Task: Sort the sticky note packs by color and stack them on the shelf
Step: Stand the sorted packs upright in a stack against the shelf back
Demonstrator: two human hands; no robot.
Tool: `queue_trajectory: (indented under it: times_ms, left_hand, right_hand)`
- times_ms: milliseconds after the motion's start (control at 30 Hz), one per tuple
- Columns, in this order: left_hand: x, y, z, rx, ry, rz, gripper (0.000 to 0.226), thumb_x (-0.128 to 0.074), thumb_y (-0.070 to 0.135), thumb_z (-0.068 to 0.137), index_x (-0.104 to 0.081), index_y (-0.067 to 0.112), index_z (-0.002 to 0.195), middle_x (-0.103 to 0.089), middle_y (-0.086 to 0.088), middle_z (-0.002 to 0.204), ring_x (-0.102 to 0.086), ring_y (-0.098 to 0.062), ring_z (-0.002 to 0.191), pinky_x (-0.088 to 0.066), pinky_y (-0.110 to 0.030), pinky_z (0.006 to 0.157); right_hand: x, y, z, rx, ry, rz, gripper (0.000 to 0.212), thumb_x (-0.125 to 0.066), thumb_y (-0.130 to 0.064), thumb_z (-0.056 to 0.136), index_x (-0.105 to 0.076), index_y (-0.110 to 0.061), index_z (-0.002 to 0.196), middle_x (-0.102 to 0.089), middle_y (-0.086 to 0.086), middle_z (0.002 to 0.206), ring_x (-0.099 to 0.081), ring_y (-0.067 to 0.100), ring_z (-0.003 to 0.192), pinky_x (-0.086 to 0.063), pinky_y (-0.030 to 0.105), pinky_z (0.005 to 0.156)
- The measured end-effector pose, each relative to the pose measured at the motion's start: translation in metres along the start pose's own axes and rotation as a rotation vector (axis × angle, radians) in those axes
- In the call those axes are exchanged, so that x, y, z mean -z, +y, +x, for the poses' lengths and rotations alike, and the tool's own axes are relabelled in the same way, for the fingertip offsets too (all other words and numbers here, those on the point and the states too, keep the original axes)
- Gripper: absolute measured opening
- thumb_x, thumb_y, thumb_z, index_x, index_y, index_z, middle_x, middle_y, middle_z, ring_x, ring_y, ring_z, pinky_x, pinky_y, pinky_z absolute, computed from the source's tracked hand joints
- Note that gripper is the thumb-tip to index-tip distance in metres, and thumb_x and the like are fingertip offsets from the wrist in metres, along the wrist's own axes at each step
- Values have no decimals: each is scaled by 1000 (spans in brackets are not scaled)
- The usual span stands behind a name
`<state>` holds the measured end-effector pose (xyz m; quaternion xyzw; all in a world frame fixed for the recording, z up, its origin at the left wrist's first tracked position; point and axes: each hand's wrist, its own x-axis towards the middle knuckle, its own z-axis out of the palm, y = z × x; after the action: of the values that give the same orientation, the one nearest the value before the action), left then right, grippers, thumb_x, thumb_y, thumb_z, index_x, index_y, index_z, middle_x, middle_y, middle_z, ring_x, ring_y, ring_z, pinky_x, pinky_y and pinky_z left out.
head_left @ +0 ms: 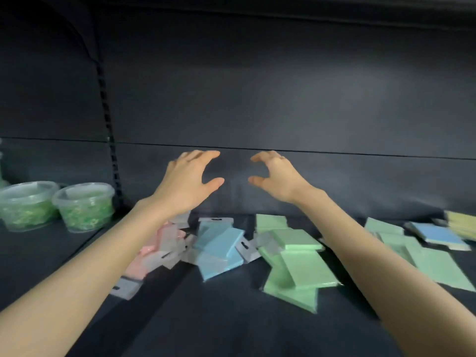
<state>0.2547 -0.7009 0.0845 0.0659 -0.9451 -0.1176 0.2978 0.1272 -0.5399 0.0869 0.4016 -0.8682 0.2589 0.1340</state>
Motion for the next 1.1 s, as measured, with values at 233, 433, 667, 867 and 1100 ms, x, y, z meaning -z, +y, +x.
queue_trajectory:
  times_ms: [233,433,667,867,1100]
  left_hand:
    - [-35,134,-1,-211,13,-48,58,-53,39,93,-32,25,145,-40,4,144,-28,-17,136,-20,-35,108]
    - [-89,259,-30,-280,-42,-61,59,-52,40,93,-30,25,145,-39,3,144,-27,-18,136,-20,-34,108]
    - [-136,368,-40,-365,-126,-47,58,-49,42,93,-28,25,144,-41,3,140,-31,-19,131,-22,-32,104]
    - [-152,431,-10,-422,-135,-90,55,-50,40,93,-31,24,142,-46,2,132,-36,-19,124,-26,-32,100]
    - [-206,470,38,-434,-214,-83,54,-49,40,93,-31,24,141,-47,1,131,-40,-20,121,-32,-35,99]
  right_hand:
    - [101,87,-99,-108,133,-147,50,-61,-23,89,-44,-10,135,-43,10,136,-39,29,127,-35,32,101]
    - [167,171,-214,-222,112,-244,50,-60,-25,90,-44,-11,135,-42,8,135,-39,29,124,-43,33,87]
    - [230,244,-298,-330,63,-279,48,-60,-25,89,-46,-16,134,-44,6,132,-41,28,123,-37,34,98]
    - [271,294,-315,-380,101,-280,49,-60,-26,90,-44,-13,135,-43,6,134,-43,26,123,-39,35,99]
    - [280,367,-301,-419,96,-290,48,-59,-31,90,-45,-16,133,-46,4,130,-43,24,123,-42,43,98]
